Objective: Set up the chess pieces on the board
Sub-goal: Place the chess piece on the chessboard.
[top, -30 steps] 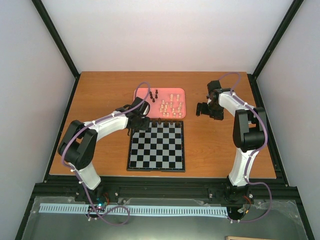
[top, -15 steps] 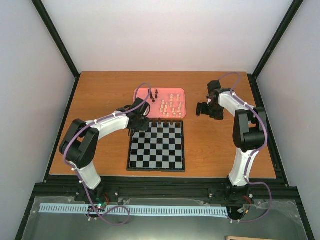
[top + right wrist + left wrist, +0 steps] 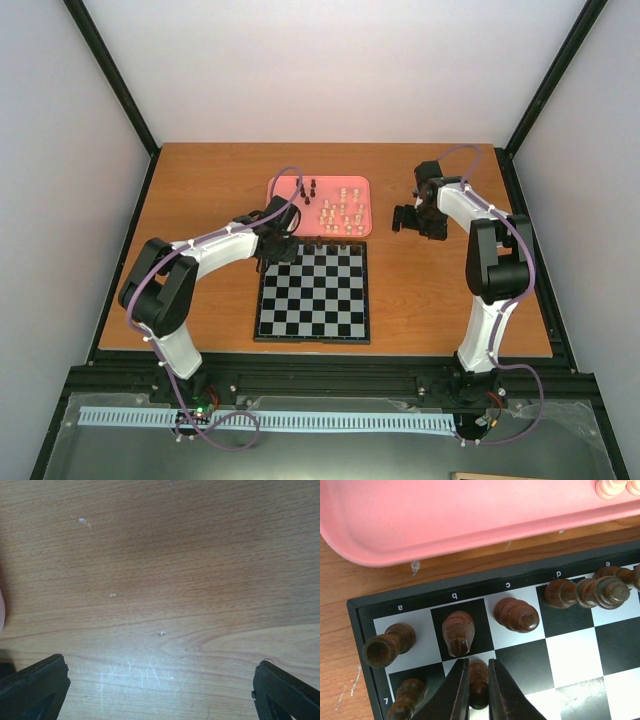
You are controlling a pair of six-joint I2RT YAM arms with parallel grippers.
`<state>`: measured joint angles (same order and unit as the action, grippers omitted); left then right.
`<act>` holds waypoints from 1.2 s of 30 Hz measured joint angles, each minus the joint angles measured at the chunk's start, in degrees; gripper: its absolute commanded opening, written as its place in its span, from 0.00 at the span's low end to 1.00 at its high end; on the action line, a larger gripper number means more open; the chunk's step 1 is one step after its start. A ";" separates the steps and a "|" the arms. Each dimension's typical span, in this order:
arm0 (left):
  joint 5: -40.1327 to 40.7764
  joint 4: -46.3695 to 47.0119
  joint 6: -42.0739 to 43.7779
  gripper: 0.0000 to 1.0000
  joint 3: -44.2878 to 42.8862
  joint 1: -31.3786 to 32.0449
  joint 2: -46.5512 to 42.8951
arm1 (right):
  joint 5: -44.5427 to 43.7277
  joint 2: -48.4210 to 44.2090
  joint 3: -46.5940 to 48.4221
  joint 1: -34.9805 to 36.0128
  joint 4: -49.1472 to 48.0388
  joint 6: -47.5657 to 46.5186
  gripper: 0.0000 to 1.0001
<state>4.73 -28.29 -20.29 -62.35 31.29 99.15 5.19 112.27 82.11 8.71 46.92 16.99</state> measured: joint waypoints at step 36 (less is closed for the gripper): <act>1.33 -3.34 1.90 0.29 -0.07 0.00 -0.11 | 0.48 0.00 0.00 0.02 -0.04 0.02 1.00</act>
<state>6.07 -31.64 -18.39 -62.41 31.29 99.04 5.67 112.27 82.11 8.73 46.87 17.02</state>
